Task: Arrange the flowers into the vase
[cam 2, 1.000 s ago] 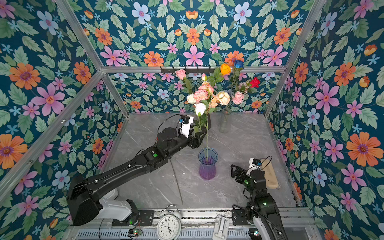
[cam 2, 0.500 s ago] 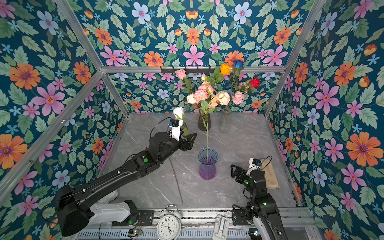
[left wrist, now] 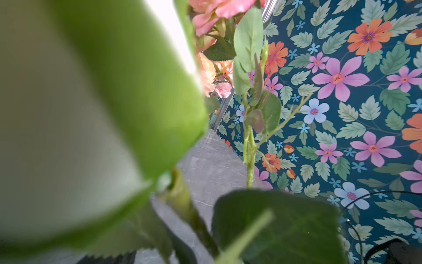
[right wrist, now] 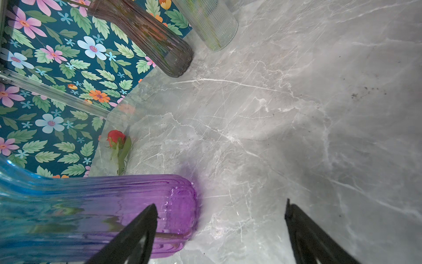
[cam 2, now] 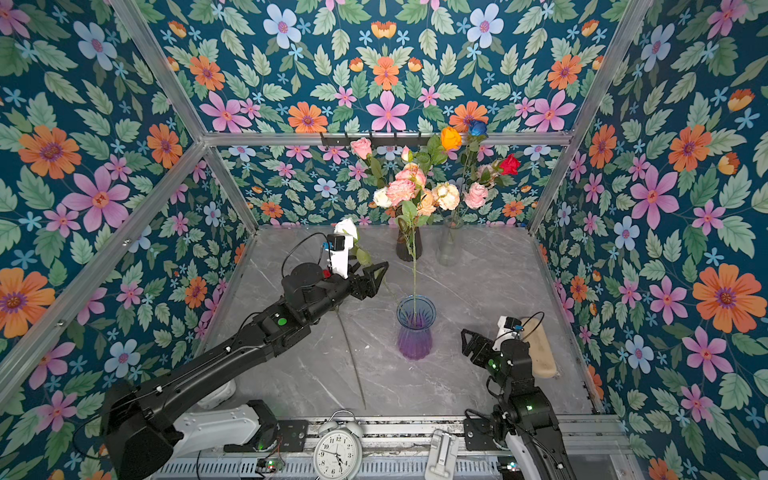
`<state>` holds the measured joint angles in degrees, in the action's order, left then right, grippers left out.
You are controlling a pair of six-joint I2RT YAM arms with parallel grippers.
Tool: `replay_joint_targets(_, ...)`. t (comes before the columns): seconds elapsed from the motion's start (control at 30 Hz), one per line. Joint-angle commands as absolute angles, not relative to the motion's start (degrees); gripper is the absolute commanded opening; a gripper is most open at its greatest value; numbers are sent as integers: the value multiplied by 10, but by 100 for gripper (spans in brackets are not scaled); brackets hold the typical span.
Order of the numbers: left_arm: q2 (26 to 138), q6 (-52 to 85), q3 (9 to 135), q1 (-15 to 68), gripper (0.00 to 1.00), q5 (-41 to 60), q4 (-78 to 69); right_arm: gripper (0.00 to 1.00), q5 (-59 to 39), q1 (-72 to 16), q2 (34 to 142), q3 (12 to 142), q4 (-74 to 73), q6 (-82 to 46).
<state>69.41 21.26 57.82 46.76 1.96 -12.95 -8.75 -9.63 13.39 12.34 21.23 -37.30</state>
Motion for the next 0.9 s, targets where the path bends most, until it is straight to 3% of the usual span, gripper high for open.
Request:
replay_joint_targets(0.0, 716, 227, 609, 467, 98, 78, -151, 89, -84, -97, 134, 123, 202, -373)
replay_joint_targets(0.2, 772, 244, 690, 467, 100, 123, -109, 89, -84, -97, 134, 123, 203, -373)
replay_joint_targets(0.4, 787, 243, 759, 466, 100, 39, 22, 89, -85, -97, 134, 124, 202, -373)
replay_joint_targets(0.87, 708, 223, 738, 399, 100, 20, 93, 89, -85, -97, 137, 123, 200, -373)
